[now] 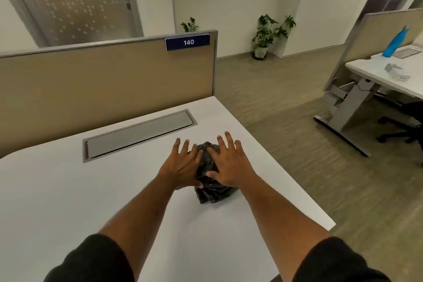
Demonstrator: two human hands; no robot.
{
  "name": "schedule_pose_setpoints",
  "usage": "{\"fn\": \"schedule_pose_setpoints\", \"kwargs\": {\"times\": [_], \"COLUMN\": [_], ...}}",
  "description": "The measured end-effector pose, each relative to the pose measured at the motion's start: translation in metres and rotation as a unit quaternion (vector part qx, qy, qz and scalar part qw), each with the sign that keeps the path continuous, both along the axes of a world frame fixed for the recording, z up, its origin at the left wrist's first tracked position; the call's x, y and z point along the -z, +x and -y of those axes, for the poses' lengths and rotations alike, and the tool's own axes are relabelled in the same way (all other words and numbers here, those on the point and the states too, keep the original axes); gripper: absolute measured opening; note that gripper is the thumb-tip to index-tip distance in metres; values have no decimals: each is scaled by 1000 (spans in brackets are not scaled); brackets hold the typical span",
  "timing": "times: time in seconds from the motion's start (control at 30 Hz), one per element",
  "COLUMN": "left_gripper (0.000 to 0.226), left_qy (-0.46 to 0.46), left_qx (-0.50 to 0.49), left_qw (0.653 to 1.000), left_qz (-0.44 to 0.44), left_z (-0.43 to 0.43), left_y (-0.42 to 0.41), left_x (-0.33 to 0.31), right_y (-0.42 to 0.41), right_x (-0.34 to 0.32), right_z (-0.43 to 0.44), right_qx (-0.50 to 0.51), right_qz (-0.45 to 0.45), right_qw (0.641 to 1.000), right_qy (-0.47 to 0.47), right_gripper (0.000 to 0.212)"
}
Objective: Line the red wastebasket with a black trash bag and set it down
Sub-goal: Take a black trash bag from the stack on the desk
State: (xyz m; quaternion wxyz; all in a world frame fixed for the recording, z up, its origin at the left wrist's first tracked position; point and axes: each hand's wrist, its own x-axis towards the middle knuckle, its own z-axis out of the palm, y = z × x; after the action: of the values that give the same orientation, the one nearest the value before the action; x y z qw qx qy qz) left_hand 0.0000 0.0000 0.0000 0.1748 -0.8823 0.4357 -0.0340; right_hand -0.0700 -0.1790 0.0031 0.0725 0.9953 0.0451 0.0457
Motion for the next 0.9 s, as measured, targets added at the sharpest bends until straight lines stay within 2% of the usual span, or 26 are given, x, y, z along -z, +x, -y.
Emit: {"fn": "schedule_pose_setpoints", "kwargs": {"times": [0.1, 0.2, 0.4, 0.47, 0.57, 0.67, 0.8, 0.9], "left_gripper": [93, 54, 11, 16, 26, 27, 30, 25], "left_qy": [1, -8, 13, 23, -4, -37, -154, -291], "left_qx": [1, 20, 43, 49, 36, -3, -37, -62], "left_qw": [1000, 1000, 999, 998, 998, 999, 987, 955], "left_qz": [-2, 13, 23, 37, 58, 17, 14, -4], "left_z": [6, 13, 21, 24, 24, 25, 31, 37], "left_y": [0, -2, -7, -9, -9, -8, -6, -10], "left_x": [6, 15, 15, 14, 8, -3, -15, -34], "right_y": [-1, -3, -4, -2, 0, -1, -4, -9], "right_x": [14, 25, 34, 36, 34, 28, 6, -16], "right_z": [5, 10, 14, 15, 19, 22, 20, 17], "right_qx": [-17, -29, -47, -52, -52, -47, 4, 38], "right_qz": [-20, -26, -29, -23, -17, 22, 95, 155], "right_qw": [1000, 999, 998, 998, 996, 985, 948, 913], "right_qy": [-11, -13, 14, 25, 64, 163, 303, 375], "right_gripper": [86, 84, 40, 33, 35, 33, 24, 16]}}
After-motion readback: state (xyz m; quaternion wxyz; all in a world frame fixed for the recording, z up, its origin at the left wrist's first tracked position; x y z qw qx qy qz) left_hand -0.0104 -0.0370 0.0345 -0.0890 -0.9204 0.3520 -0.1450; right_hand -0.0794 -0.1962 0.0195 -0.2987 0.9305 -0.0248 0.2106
